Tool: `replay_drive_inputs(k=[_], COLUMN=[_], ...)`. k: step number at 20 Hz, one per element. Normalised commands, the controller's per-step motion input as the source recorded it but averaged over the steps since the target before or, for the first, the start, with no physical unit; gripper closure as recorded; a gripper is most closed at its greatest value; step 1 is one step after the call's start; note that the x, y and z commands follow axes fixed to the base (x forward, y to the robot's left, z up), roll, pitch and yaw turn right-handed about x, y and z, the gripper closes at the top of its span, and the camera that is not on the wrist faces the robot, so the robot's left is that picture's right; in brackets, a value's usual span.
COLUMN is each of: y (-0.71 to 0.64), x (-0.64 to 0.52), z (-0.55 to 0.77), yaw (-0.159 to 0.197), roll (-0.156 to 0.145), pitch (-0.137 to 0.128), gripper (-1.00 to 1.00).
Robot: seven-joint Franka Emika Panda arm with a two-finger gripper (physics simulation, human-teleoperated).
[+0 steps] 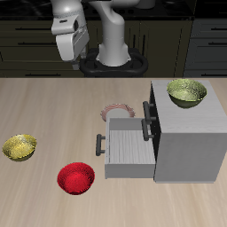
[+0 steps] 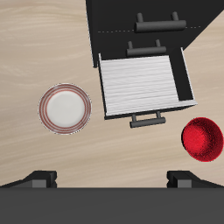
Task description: Close the bottom drawer of the white cabinet and place the green bowl on the plate
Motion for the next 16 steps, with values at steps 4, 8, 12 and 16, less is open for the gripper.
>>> replay_drive_inputs(k=[4, 8, 12, 16], y=[-0.16, -0.14, 0.05, 0.09], x=[0.0, 0.03, 0.08, 0.06], z=[-0.14, -0.2, -0.28, -0.24], yaw=[0.021, -0.011, 0.014, 0.022], roll=[-0.017, -0.006, 0.004, 0.012], pitch=[0.005, -0.01, 0.002, -0.034], gripper=[-1.0, -1.0, -1.0, -1.0])
